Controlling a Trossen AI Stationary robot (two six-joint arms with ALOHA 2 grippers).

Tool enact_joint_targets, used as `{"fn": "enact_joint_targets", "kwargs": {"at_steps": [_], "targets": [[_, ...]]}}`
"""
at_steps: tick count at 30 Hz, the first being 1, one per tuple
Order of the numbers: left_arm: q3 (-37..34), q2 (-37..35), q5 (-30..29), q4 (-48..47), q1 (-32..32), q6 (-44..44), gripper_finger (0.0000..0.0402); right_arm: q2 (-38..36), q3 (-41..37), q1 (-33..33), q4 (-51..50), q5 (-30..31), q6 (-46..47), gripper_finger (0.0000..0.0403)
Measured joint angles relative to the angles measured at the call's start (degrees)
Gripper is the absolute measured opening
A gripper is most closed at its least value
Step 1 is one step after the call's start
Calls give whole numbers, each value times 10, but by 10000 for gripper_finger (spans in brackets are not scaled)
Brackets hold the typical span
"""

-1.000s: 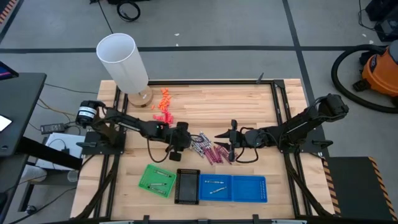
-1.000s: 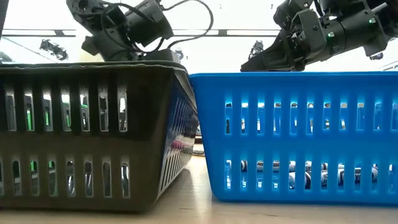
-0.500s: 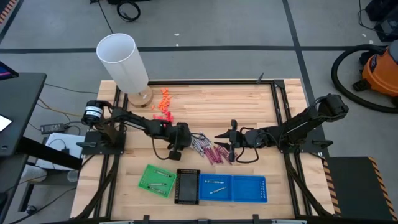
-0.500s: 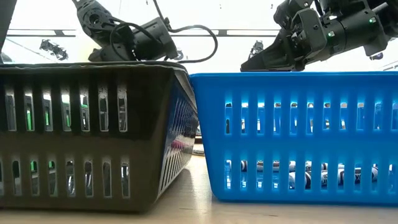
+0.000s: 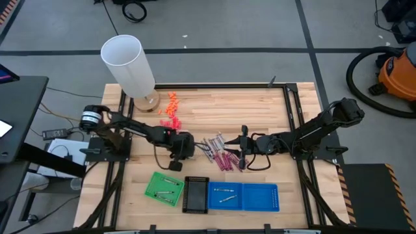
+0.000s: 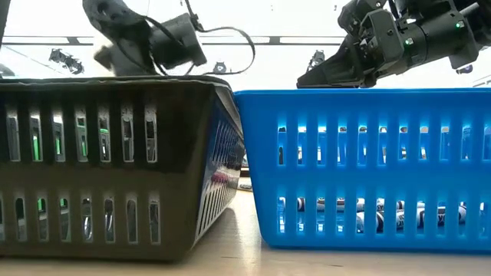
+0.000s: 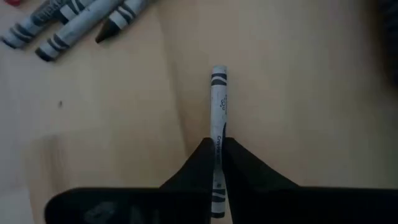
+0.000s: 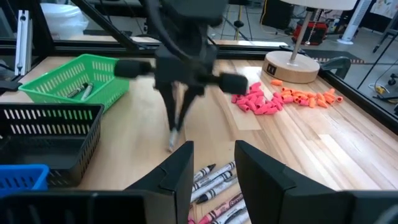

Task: Sort crayons
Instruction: Put the black crayon into the green bin

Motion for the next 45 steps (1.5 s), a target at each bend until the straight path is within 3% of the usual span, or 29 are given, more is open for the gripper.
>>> {"fn": "enact_joint_targets", "kwargs": {"at_steps": [10, 15, 23, 27, 45], "targets": [[3, -161, -6, -43, -62, -112, 21, 0, 0, -31, -97, 110, 93, 127], [3, -191, -7, -78, -116, -160, 21, 0, 0, -65, -168, 106, 163, 127], [3, -172, -12, -102, -211, -234, 21, 0, 0, -92, -200, 76, 192, 127], [3, -152, -41, -113, -245, -257, 21, 0, 0, -91, -186, 79, 192, 127], [3, -72, -45, -129, -299, -338, 45, 0, 0, -89, -174, 73, 192, 127]]}}
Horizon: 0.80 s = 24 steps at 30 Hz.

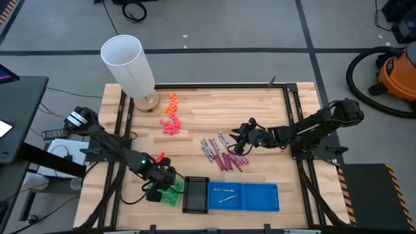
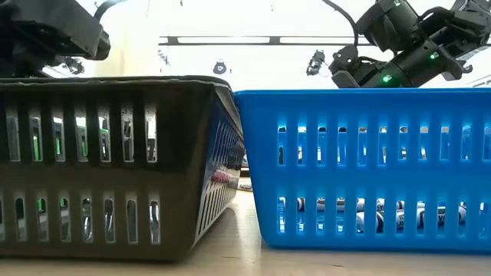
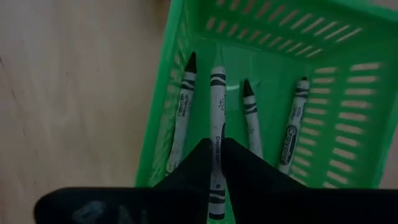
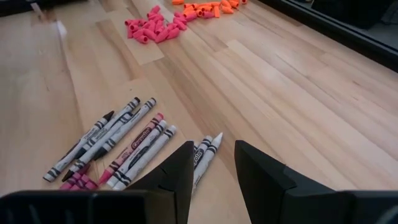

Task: Sort crayons
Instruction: Put the black crayon into the green bin

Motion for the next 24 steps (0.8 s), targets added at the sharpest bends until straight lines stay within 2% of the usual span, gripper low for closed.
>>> {"fn": "enact_joint_targets", "kwargs": {"at_steps": [17, 24], "targets": [[0, 23, 5, -7, -9, -31, 50, 0, 0, 0, 4, -9, -11, 127], [0, 19, 13, -7, -4, -46, 104, 0, 0, 0, 4, -10, -11, 127]]}}
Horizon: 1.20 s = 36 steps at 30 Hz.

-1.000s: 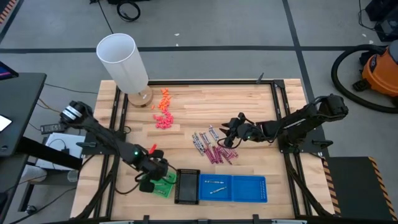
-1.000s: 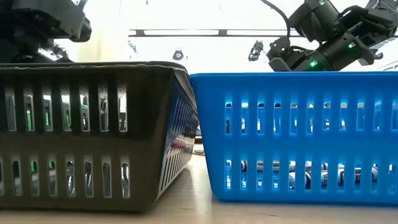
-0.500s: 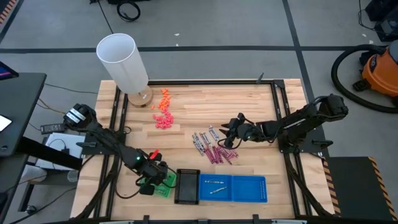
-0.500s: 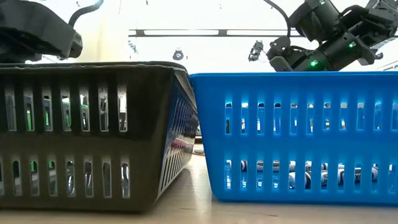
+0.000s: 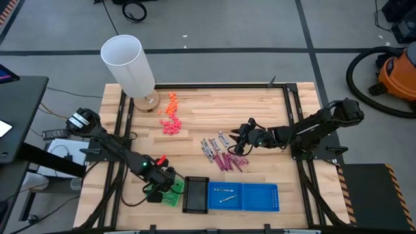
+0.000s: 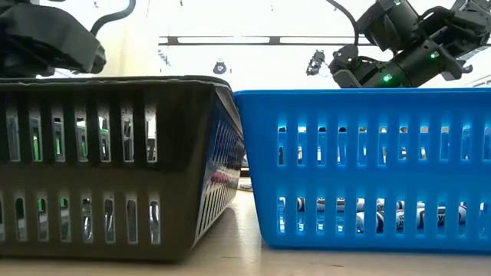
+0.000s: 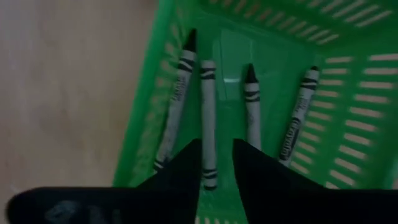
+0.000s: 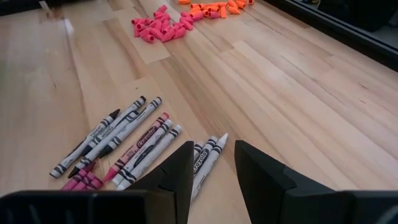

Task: Sort crayons
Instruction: Put the black crayon into the green bin

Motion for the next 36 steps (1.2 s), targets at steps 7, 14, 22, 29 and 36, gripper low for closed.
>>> {"fn": "enact_joint_targets", "kwargs": {"at_steps": [7, 14, 22, 29, 36], "targets": [[41, -2, 39, -2, 21, 24, 138, 0, 0, 2, 5, 0, -4, 127], [101, -3, -11, -5, 49, 162, 122, 0, 0, 2, 5, 0, -4, 127], [94, 13, -98, 77, 105, 291, 119, 0, 0, 8, 6, -2, -10, 127], [85, 57, -99, 145, 171, 344, 118, 0, 0, 11, 11, -2, -20, 127], [85, 103, -98, 191, 218, 415, 118, 0, 0, 11, 14, -2, -25, 127]]}}
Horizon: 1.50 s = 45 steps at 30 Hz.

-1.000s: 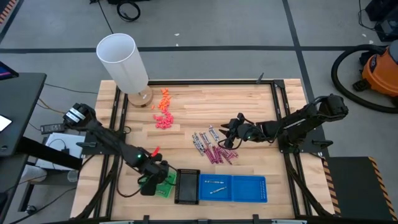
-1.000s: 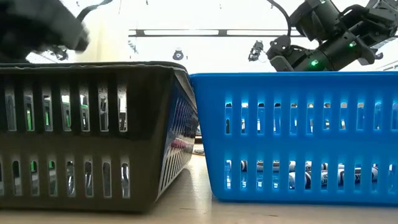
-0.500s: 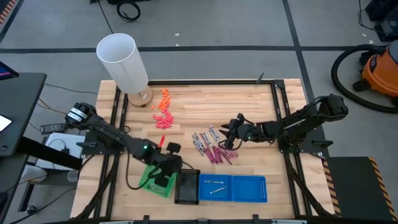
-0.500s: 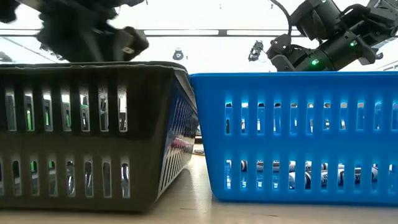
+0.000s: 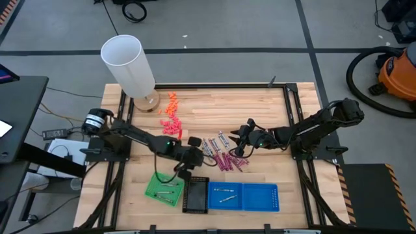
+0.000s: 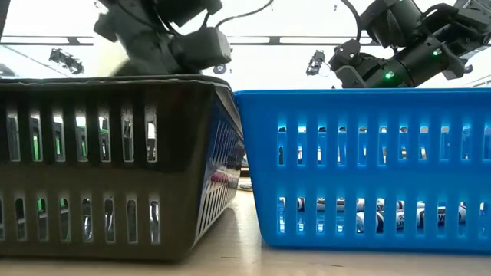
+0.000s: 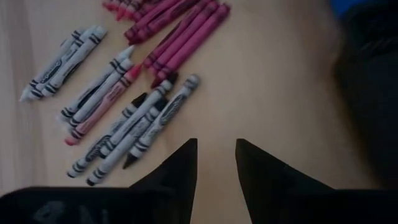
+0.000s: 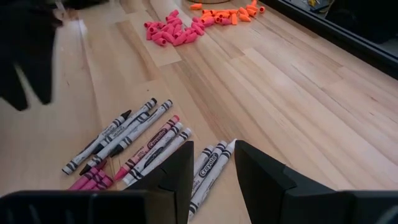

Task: Sort crayons
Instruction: Put the black crayon into the green bin

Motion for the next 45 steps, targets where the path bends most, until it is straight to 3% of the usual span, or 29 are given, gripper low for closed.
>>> {"fn": "enact_joint_targets", "kwargs": {"at_steps": [6, 23, 45], "targets": [[0, 32, 50, 45, 35, 34, 118, 0, 0, 0, 6, 0, -9, 127], [15, 85, 82, 85, 82, 101, 118, 0, 0, 0, 15, -6, -19, 127], [15, 83, 90, 89, 75, 146, 118, 0, 0, 1, 16, -15, -19, 127]]}}
